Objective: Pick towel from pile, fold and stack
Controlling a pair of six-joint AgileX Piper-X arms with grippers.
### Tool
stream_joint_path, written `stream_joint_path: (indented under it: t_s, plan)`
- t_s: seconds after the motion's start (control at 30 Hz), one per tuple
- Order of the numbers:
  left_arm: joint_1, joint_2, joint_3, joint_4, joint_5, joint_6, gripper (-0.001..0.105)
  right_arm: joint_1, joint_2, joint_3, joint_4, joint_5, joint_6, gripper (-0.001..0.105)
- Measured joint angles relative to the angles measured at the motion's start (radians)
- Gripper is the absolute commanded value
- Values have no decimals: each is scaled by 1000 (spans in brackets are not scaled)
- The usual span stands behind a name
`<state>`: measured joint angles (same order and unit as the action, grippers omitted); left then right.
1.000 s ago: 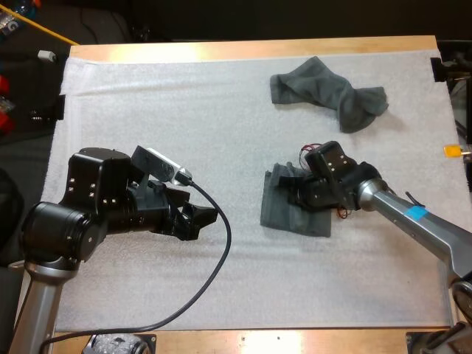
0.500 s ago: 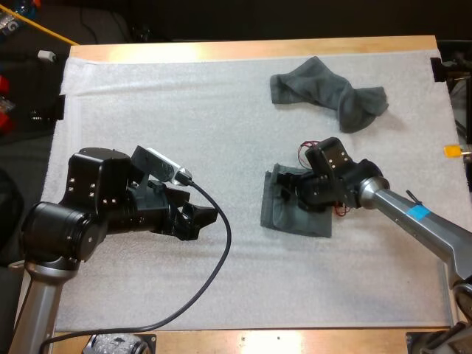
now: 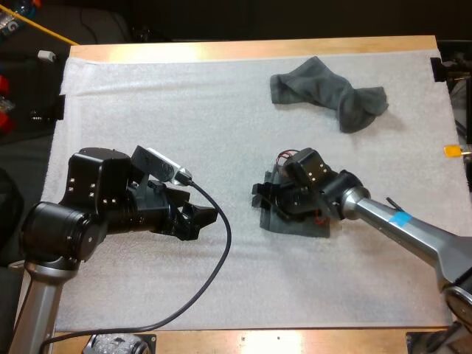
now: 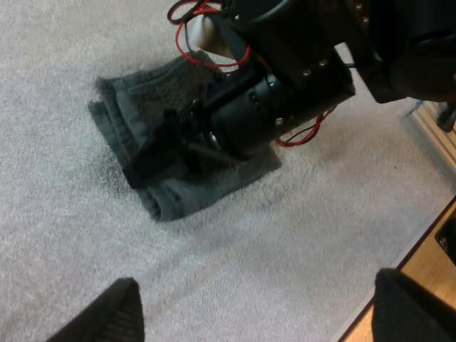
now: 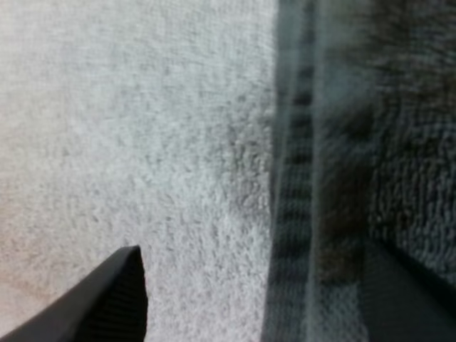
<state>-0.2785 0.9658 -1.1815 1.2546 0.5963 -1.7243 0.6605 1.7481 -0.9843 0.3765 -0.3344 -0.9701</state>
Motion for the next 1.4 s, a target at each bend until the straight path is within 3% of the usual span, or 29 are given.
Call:
stream_joint_path:
  t_s: [0.43,0.87,1.13,1.4]
  plan:
    - [0,0,0,0,0,0,65,12,-77,-3,21,-11,-32,63]
    - [0,0,0,-9,0,0,65,12,-411,-3,351,215,-223,63]
    - [0,0,4,-53,0,0,65,12,-629,-3,510,234,-271,63]
    - [0,2,100,-107,0,0,65,12,-842,-3,602,234,-271,63]
